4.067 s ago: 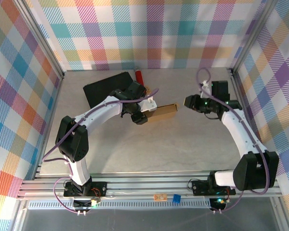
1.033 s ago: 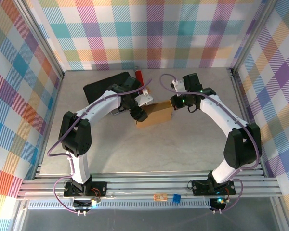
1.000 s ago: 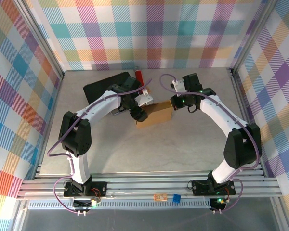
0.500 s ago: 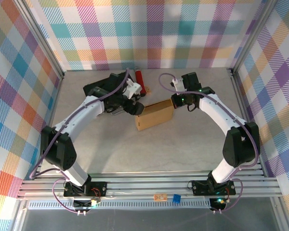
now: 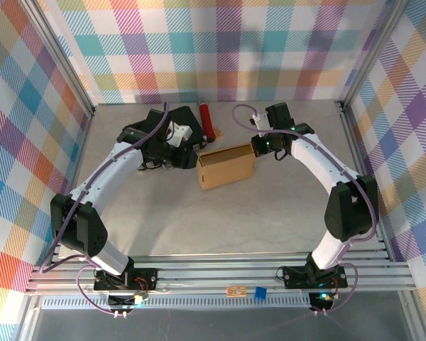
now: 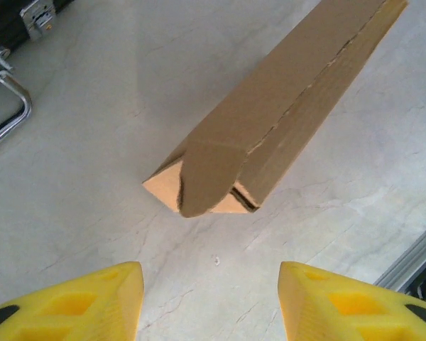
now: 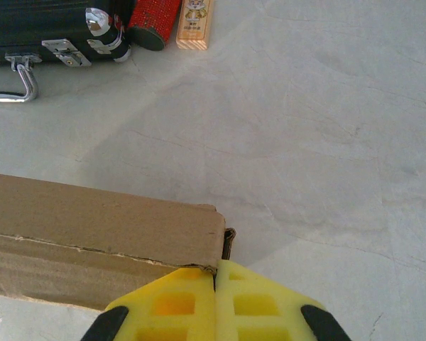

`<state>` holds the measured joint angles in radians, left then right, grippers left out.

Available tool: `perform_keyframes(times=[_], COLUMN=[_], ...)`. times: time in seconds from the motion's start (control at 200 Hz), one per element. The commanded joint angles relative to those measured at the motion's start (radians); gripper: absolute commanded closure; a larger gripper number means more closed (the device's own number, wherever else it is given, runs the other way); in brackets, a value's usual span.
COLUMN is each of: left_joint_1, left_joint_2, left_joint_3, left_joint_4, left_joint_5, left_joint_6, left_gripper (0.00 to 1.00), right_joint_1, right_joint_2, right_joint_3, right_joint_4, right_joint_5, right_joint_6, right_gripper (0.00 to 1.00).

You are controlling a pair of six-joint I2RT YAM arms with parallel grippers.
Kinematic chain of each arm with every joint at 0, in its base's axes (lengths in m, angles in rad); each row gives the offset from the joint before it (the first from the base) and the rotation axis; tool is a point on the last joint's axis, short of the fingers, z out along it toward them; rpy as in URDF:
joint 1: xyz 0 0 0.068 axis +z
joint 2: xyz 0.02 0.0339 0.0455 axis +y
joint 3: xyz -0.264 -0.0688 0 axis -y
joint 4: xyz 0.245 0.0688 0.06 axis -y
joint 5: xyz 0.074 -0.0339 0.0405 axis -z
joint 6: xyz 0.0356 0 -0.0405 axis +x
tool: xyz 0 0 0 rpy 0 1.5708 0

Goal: Fold the paper box

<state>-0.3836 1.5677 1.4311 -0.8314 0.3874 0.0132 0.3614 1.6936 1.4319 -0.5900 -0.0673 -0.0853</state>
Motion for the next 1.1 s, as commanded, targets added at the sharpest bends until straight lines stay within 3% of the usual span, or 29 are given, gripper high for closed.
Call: perform_keyframes(times=[0.0, 0.44, 0.84, 1.095], left_joint_1=[-0.007, -0.080, -0.082, -0.084], left_joint_2=[0.003, 0.134, 0.175, 0.185], left_joint_3=[0.044, 0.174, 0.196, 0.216], left_joint_4=[-0.058, -0.095, -0.069, -0.066], left_joint_5=[-0.035, -0.108, -0.133, -0.126], left_joint_6=[0.035, 0.089, 0.096, 0.064], left_gripper=[0.48, 0.51, 0.67, 0.84], right_joint_1=[0.006, 0.007, 0.006, 0.006], right_joint_2=[0.027, 0.041, 0.048, 0.047], right_joint_3=[0.019, 0.034, 0.041, 0.039], right_joint_4=[-0.061, -0.077, -0.083, -0.085], right_joint_5=[0.000, -0.003, -0.010, -0.010], right_joint_6=[0.005, 0.002, -0.002, -0.004], right_gripper=[1.00, 1.00, 1.00, 1.00])
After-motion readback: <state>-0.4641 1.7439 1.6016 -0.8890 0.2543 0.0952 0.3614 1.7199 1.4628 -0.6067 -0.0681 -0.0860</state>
